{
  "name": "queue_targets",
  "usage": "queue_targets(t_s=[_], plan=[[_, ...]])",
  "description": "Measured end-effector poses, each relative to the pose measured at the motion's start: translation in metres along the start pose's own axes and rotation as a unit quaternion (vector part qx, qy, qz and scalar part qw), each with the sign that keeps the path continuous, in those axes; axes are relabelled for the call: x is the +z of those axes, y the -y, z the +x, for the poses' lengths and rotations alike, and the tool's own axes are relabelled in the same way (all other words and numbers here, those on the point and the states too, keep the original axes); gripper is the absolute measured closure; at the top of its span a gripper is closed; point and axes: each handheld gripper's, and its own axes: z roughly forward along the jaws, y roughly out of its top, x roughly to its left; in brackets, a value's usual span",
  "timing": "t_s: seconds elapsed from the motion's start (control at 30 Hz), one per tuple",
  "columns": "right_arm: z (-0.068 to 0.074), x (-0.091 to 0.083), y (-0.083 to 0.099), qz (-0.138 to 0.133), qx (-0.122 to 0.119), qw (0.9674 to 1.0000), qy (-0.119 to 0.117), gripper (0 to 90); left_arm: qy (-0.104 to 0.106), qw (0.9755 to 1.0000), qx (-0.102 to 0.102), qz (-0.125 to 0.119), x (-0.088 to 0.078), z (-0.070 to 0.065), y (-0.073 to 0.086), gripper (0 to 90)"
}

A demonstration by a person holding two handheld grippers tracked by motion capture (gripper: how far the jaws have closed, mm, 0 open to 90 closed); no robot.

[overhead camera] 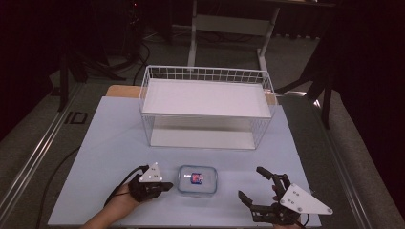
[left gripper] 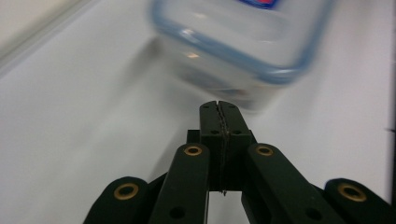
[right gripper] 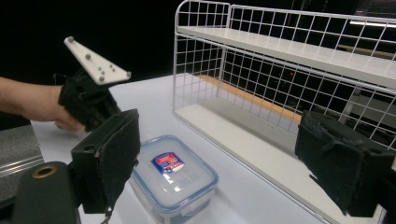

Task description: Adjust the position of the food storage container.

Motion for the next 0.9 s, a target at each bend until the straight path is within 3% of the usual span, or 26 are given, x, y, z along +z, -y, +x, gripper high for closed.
queue_targets(t_s=[0.1, 0.2, 0.47, 0.9], plan=[[0.001, 0.001, 0.000, 0.003, 0.000, 1.0000, 0.000, 14.2, -0.012, 0.9999, -0.011, 0.000, 0.002, 0.007, -0.002, 90.0], [0.001, 0.000, -0.001, 0.000, -0.001, 1.0000, -0.001, 14.2, -0.015, 0.9998, -0.010, 0.010, 0.007, 0.009, -0.004, 90.0], [0.000, 0.000, 0.000, 0.000, 0.000, 1.0000, -0.004, 14.2, 0.006, 0.9999, -0.009, 0.007, 0.019, 0.006, -0.010, 90.0], [-0.003, 0.000, 0.003, 0.003, 0.000, 1.0000, -0.004, 14.2, 0.021, 0.9997, -0.005, 0.007, 0.030, -0.003, -0.022, 90.0]])
